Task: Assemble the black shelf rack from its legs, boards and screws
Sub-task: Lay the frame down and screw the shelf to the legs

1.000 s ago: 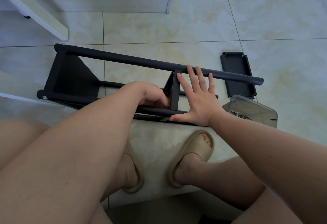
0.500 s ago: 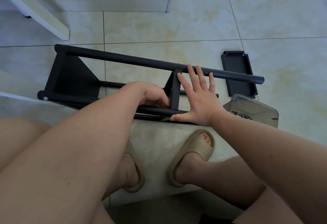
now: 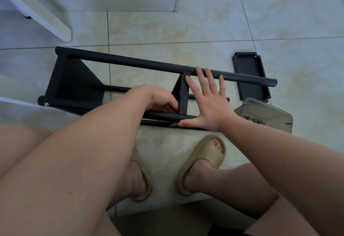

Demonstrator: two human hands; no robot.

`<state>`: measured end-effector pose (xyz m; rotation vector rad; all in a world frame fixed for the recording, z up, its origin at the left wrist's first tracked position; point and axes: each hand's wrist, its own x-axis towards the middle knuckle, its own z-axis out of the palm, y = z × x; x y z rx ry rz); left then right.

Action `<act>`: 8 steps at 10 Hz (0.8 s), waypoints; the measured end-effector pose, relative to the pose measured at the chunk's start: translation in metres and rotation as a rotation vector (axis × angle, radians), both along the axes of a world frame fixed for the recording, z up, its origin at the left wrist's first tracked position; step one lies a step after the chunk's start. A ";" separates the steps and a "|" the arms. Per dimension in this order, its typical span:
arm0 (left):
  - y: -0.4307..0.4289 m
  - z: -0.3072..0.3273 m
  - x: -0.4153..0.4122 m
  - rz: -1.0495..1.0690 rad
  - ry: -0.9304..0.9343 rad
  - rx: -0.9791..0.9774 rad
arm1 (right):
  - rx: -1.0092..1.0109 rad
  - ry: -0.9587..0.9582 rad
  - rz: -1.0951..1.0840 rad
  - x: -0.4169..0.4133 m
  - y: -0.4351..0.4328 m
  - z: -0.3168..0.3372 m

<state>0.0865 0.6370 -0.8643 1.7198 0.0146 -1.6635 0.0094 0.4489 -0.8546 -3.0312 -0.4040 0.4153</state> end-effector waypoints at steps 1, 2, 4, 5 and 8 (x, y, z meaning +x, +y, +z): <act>-0.002 -0.003 -0.001 0.016 -0.069 0.040 | -0.003 0.003 -0.001 0.000 0.000 0.000; -0.001 -0.002 0.000 -0.014 -0.078 0.049 | -0.005 0.002 0.000 0.000 0.000 0.000; 0.001 0.003 0.000 -0.007 -0.007 0.014 | -0.004 -0.001 0.002 0.000 0.000 0.000; -0.001 0.001 -0.001 0.032 -0.058 0.030 | -0.007 -0.005 0.003 0.000 -0.001 0.000; 0.001 0.004 0.001 -0.026 0.009 0.004 | 0.004 -0.003 0.001 0.000 0.000 -0.001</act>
